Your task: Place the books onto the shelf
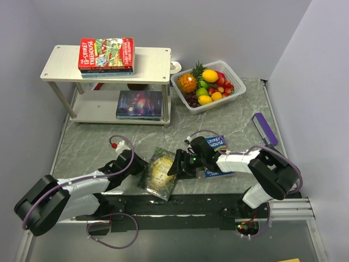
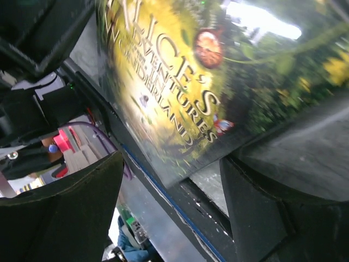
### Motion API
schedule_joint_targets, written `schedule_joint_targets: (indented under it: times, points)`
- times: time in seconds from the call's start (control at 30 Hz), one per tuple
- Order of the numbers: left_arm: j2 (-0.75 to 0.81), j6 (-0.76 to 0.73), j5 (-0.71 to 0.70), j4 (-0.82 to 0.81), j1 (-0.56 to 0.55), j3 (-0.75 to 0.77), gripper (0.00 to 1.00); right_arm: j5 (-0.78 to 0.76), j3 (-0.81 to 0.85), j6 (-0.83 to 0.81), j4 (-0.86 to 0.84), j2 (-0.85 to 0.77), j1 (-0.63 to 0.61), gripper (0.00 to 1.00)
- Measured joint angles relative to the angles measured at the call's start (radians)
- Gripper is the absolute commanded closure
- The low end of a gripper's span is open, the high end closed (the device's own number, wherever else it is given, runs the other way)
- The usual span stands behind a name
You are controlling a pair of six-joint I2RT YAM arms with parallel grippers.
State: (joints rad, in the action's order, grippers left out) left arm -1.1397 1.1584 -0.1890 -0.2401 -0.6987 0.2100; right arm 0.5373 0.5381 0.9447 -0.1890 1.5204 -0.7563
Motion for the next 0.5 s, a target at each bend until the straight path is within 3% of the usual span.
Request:
schedule_joint_targets:
  times: [0.3,0.5]
  points:
    - [0.140,-0.019,0.019,0.189,-0.052,-0.004,0.95,-0.025,-0.007,-0.043,0.047,-0.037,-0.005,0.21]
    - [0.295,0.005,0.117,0.345,-0.099,-0.032,0.90,-0.108,-0.061,-0.087,0.088,-0.143,-0.045,0.21]
